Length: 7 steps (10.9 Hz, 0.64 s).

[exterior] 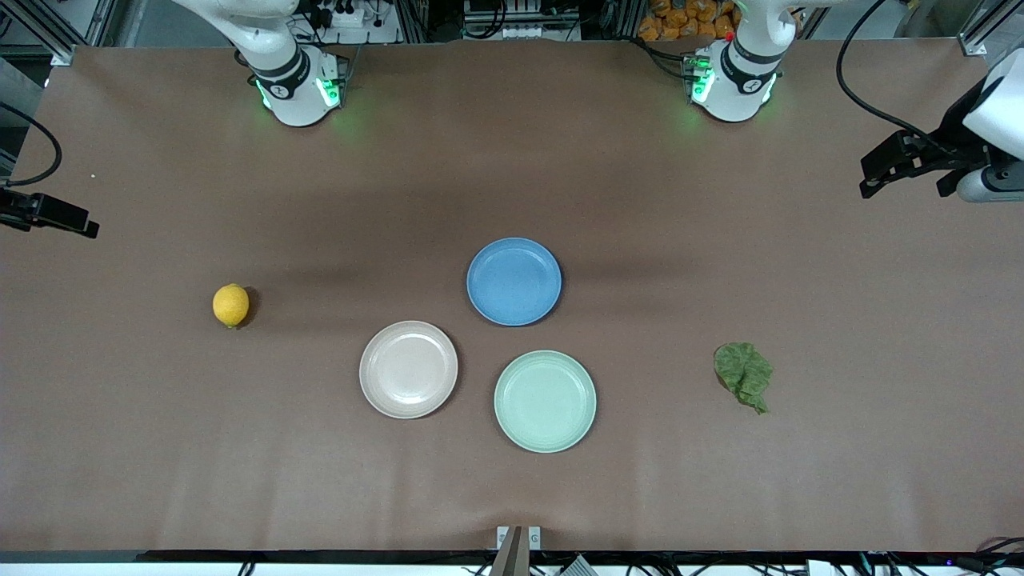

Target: Place lemon and lettuce in plates

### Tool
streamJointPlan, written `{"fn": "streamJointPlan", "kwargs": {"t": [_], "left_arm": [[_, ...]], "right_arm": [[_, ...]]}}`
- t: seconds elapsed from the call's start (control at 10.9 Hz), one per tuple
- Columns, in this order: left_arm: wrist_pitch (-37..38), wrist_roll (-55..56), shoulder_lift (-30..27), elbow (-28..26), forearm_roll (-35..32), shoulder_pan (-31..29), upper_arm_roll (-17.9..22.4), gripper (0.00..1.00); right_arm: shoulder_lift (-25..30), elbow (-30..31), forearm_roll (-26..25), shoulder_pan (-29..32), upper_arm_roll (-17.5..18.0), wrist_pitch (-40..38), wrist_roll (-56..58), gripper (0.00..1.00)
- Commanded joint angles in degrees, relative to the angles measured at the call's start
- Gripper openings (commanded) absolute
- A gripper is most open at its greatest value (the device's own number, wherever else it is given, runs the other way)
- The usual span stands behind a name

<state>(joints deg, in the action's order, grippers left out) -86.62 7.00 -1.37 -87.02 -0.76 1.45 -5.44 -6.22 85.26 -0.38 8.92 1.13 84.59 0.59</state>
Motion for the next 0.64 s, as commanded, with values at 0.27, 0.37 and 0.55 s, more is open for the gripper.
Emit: {"fn": "streamJointPlan", "kwargs": {"t": [0.27, 0.37, 0.55], "left_arm": [[1.19, 1.17, 0.23, 0.71, -1.44, 0.22, -1.15, 1.0], [1.19, 1.09, 0.23, 0.71, -1.44, 0.13, -1.15, 1.0], [1.19, 1.09, 0.31, 0.62, -1.44, 0.05, -1.15, 1.0]], "right_arm": [[1.38, 1.4, -0.06, -0.31, -0.25, -0.13, -0.86, 1.0], [1.38, 1.49, -0.06, -0.31, -0.25, -0.13, -0.86, 1.0], [1.38, 1.57, -0.06, -0.31, -0.25, -0.13, -0.77, 1.0]]}}
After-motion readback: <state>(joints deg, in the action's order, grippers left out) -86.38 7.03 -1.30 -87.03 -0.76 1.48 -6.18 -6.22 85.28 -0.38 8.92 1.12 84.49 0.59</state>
